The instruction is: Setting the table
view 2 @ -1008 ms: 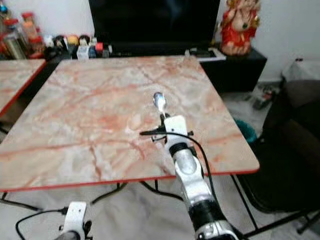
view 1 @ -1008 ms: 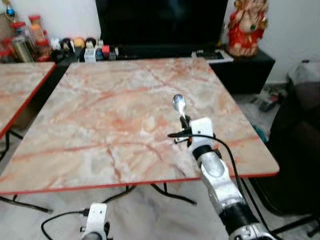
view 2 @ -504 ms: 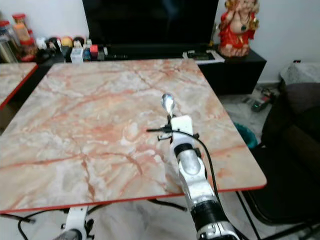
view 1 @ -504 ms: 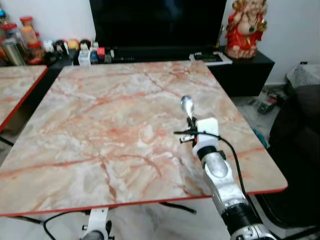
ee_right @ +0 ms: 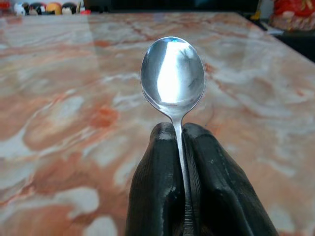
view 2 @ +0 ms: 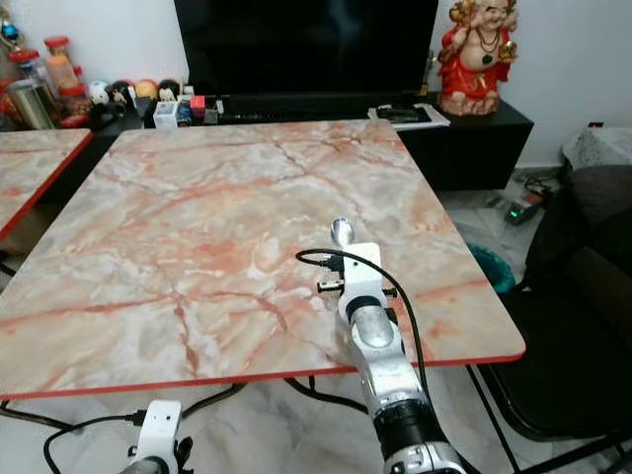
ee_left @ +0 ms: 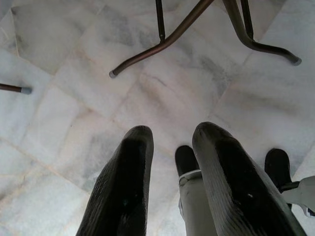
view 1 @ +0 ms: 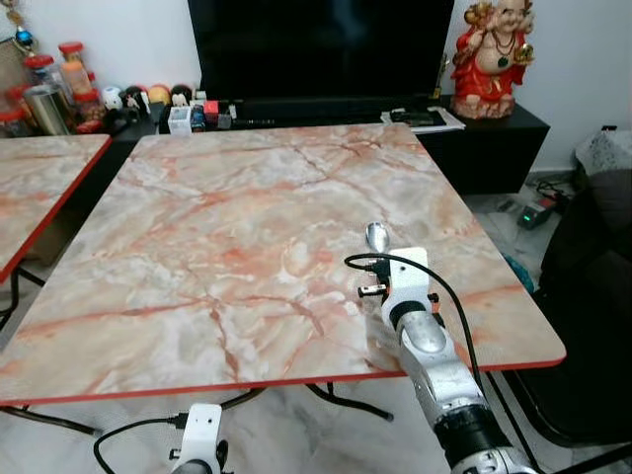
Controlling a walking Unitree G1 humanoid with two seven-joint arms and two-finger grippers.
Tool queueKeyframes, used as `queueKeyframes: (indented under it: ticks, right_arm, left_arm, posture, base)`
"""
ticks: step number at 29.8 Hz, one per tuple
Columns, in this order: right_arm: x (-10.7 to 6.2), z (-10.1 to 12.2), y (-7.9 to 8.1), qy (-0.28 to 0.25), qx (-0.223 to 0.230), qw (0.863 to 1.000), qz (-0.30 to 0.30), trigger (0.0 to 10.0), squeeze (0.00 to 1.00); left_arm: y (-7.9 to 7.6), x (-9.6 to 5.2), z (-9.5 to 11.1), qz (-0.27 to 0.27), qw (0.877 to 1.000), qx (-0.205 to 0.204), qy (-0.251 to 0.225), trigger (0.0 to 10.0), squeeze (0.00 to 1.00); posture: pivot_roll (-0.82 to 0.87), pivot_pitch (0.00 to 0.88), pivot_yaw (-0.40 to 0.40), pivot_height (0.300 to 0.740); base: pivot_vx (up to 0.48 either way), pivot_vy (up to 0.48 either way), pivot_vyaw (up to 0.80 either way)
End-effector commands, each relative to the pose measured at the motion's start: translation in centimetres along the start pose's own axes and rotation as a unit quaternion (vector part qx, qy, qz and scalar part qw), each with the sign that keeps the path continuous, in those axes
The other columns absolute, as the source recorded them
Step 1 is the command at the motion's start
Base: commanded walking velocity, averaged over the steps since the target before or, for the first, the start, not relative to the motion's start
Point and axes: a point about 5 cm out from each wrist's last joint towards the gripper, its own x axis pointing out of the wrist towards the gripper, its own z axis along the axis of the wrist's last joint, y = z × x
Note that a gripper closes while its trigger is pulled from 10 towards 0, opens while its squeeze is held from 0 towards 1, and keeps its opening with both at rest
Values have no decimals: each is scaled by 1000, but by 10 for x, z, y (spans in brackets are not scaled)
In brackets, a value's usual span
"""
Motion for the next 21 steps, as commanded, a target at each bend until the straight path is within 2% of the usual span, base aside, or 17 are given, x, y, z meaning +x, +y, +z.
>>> queueKeyframes:
  ticks: [1, 3, 9, 12, 21]
  right_arm:
    - [1, -4, -1, 19, 6, 1000, -6, 10000, 0]
    - [3, -9, -3, 38, 14, 999, -14, 10000, 0]
    - [4, -11, -3, 44, 17, 999, -16, 10000, 0]
    - [9, -19, 2, 64, 14, 998, 0, 10000, 0]
    - [17, -14, 4, 66, 16, 998, 2, 10000, 0]
  left_arm:
    - [-1, 0, -1, -6, 1000, 2, 8, 10000, 0]
    - [-1, 0, -1, -7, 1000, 2, 8, 10000, 0]
    - [-1, 0, -2, -8, 1000, 3, 9, 10000, 0]
    - [-1, 0, -4, -10, 1000, 6, 13, 10000, 0]
    - [0, -1, -4, -5, 1000, 4, 15, 10000, 0]
  posture:
    - [-63, 0, 9, 740]
    - [-62, 0, 10, 740]
    - [-62, 0, 12, 740]
    - [-63, 0, 15, 740]
    - [-47, 0, 3, 740]
  base:
    - [0, 0, 0]
    - [0, 0, 0]
    - [0, 0, 0]
    - [0, 0, 0]
    - [0, 0, 0]
